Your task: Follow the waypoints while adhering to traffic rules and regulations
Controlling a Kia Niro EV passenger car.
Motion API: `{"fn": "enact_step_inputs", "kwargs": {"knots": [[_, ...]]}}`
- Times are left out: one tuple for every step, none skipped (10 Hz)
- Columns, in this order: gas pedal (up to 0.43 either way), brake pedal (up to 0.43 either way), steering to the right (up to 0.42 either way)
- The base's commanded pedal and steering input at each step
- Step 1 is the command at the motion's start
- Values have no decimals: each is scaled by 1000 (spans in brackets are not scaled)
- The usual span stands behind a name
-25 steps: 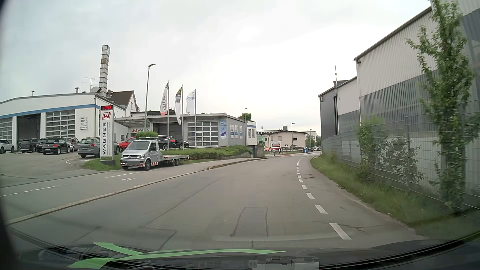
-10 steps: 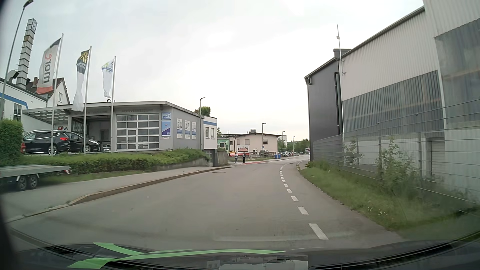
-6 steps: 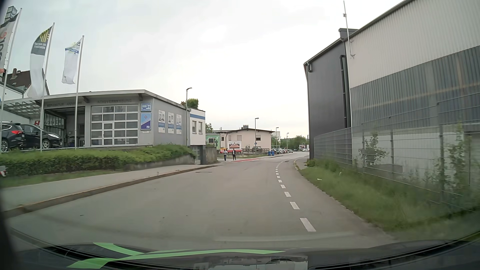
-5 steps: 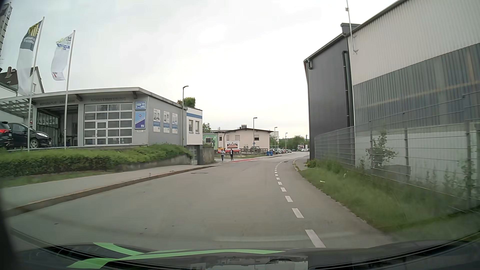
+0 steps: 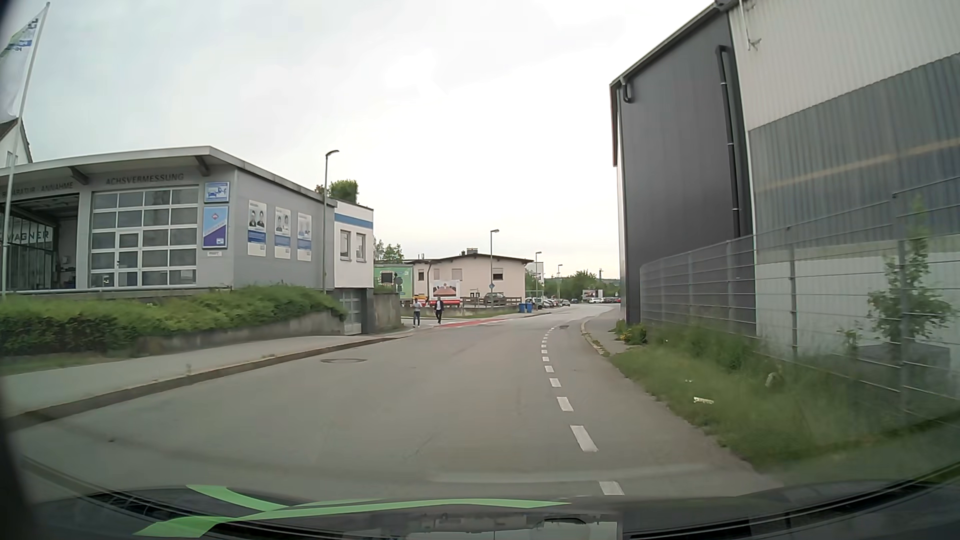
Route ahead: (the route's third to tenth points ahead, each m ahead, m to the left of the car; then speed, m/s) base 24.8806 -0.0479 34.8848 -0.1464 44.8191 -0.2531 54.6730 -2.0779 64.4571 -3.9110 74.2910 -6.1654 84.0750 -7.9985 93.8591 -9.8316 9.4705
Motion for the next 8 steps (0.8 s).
{"fn": "enact_step_inputs", "kwargs": {"knots": [[39, 0, 11], [39, 0, 8], [39, 0, 8], [39, 0, 7], [39, 0, 8], [39, 0, 7], [39, 0, 7], [39, 0, 7]]}}
